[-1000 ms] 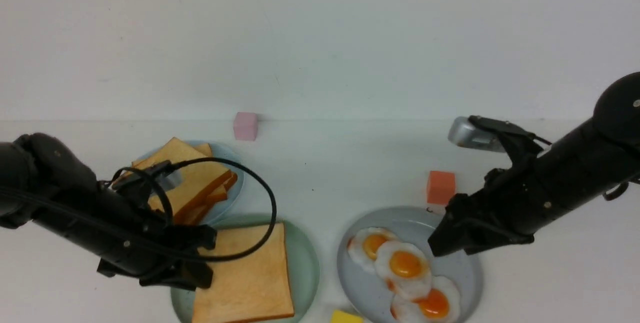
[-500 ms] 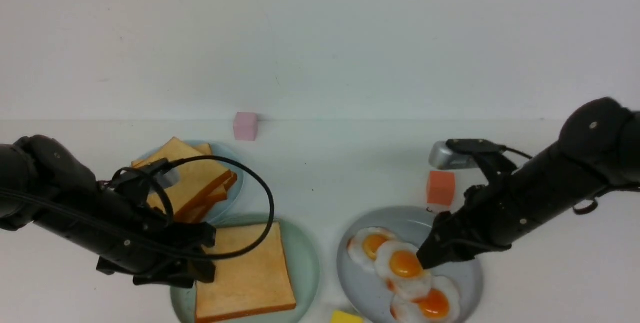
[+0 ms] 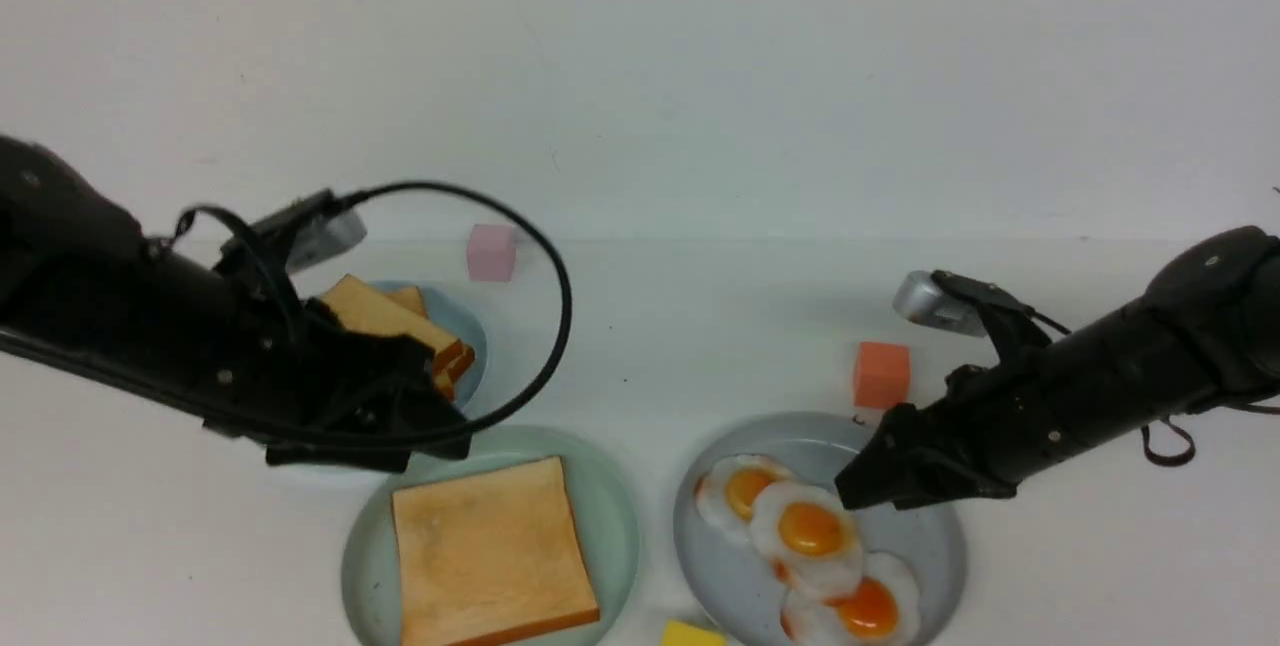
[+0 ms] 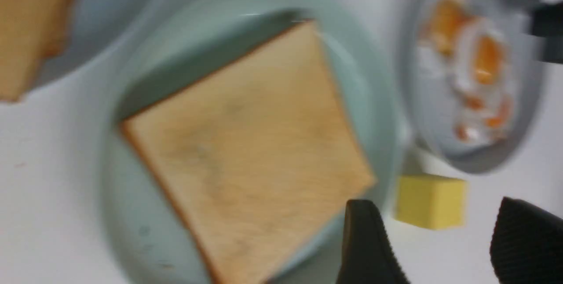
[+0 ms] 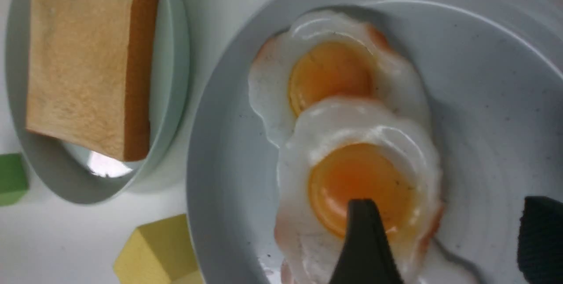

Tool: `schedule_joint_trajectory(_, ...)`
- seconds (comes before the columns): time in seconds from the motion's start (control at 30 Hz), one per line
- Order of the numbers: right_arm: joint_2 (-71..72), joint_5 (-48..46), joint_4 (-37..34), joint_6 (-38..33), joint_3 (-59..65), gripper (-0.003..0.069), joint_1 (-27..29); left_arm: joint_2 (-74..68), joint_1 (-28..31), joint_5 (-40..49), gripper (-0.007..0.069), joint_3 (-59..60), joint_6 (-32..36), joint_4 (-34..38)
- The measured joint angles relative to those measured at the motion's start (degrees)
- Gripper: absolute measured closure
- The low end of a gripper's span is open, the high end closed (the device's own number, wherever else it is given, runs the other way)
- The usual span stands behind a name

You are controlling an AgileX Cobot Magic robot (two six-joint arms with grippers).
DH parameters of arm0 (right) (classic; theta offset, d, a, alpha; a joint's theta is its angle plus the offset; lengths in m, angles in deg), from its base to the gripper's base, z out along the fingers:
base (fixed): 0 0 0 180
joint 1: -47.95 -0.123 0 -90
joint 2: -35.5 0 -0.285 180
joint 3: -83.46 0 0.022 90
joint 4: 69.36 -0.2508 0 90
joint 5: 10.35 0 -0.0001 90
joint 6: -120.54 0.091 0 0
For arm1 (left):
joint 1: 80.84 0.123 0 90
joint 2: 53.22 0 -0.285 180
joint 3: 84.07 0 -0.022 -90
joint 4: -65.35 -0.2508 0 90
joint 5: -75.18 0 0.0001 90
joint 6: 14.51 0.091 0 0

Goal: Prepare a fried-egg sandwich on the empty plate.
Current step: Use the right arm to grab a fried egg, then use the right arm to place the fried egg on the slice of bread in the middle

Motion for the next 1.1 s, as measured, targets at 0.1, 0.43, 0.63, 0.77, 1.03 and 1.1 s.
schedule_joint_trajectory(0.1, -1.68, -0.78, -2.65, -1.7, 0.0, 0.0204, 0.0, 1.65, 0.0, 2.51, 0.0245, -0.2, 0.36, 0.6)
schedule_joint_trajectory(0.43, -5.6, -0.79, -9.48, -5.56, -0.1, 0.0484, 0.0, 6.87, -1.41, 4.88, 0.0442, 0.0, 1.79, -3.88)
schedule_joint_trajectory(0.63, -5.85, -0.55, -9.59, -5.97, -0.1, 0.061, 0.0, 12.53, -9.54, 2.62, 0.0494, 3.06, 2.08, -10.94)
schedule_joint_trajectory(0.77, -4.89, -0.62, -9.17, -5.97, -0.1, 0.061, 0.0, 17.57, -13.02, 2.23, 0.0496, 5.26, -4.54, -19.26)
schedule_joint_trajectory(1.03, 2.25, -2.38, -9.17, -1.01, -3.75, 0.061, -3.58, 34.07, -13.14, 1.83, 0.0494, 10.95, -17.15, -28.78)
schedule_joint_trajectory(1.1, 2.48, -2.56, -9.17, 0.89, -6.15, 0.061, -7.14, 38.29, -13.14, 2.21, 0.0494, 13.22, -19.01, -29.28)
